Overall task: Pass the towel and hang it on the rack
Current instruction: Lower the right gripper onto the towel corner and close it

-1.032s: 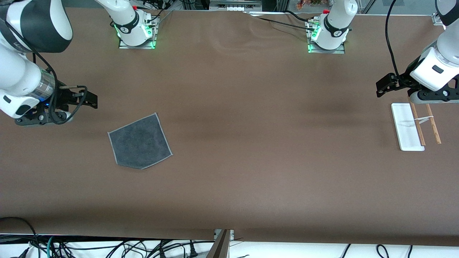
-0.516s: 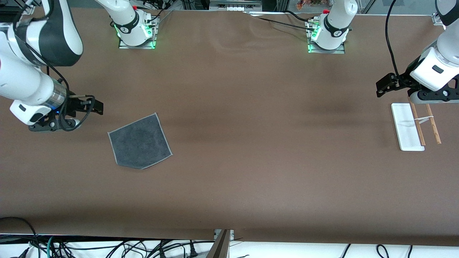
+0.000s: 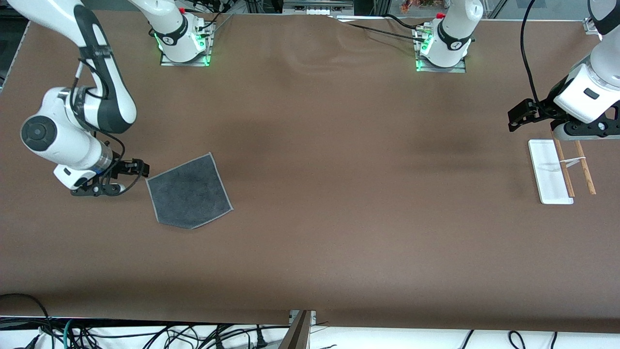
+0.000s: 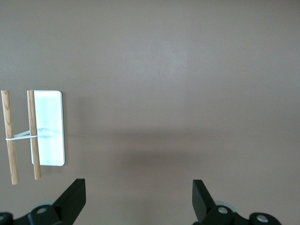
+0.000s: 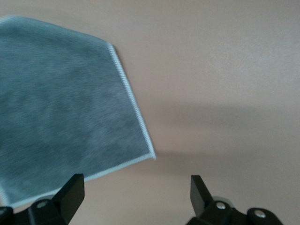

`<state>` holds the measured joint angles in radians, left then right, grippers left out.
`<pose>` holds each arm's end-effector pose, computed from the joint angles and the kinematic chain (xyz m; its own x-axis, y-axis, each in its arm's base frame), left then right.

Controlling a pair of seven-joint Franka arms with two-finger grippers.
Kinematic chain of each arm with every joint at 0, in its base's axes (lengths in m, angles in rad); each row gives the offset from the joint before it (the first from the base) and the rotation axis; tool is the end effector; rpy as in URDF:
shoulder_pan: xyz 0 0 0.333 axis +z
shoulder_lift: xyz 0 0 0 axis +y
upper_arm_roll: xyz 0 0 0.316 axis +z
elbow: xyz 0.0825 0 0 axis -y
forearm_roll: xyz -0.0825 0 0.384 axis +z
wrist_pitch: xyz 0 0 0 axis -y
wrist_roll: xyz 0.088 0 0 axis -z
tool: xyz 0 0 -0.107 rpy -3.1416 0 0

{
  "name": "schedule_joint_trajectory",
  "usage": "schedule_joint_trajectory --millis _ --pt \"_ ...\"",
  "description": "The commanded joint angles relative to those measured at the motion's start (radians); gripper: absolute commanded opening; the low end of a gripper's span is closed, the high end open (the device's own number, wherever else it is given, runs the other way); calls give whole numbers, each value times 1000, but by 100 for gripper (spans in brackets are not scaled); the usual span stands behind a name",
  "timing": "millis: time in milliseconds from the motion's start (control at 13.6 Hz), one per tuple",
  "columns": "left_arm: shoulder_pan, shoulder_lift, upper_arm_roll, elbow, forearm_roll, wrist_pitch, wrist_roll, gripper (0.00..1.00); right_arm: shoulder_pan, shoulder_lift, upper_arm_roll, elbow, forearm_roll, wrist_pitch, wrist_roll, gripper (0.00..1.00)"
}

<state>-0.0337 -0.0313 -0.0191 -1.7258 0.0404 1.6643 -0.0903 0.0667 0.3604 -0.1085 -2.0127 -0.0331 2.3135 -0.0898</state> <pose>0.5480 -0.0251 0.5764 0.9991 0.0337 -0.0265 0.0325 -0.9985 -0.0432 0.5960 -0.0238 0.2701 0.9951 0.0749 -0.0639 0.0785 -0.9954 0.0557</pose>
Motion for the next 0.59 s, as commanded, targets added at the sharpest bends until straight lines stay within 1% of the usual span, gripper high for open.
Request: schedule_joint_trajectory --millis 0,221,295,369,516 --pt "-5 13 1 31 0 -24 1 100 -22 60 6 2 4 62 -19 100" --pt "-5 13 1 31 0 -24 1 100 -27 118 7 2 13 121 -21 98" --pt "-5 13 1 31 0 -24 3 100 -27 136 9 2 30 141 -19 98" --pt "-5 13 1 31 -2 -24 3 100 -25 149 13 6 47 147 -21 98" --pt "-5 13 1 31 0 -24 1 100 -25 169 18 8 50 171 -21 95"
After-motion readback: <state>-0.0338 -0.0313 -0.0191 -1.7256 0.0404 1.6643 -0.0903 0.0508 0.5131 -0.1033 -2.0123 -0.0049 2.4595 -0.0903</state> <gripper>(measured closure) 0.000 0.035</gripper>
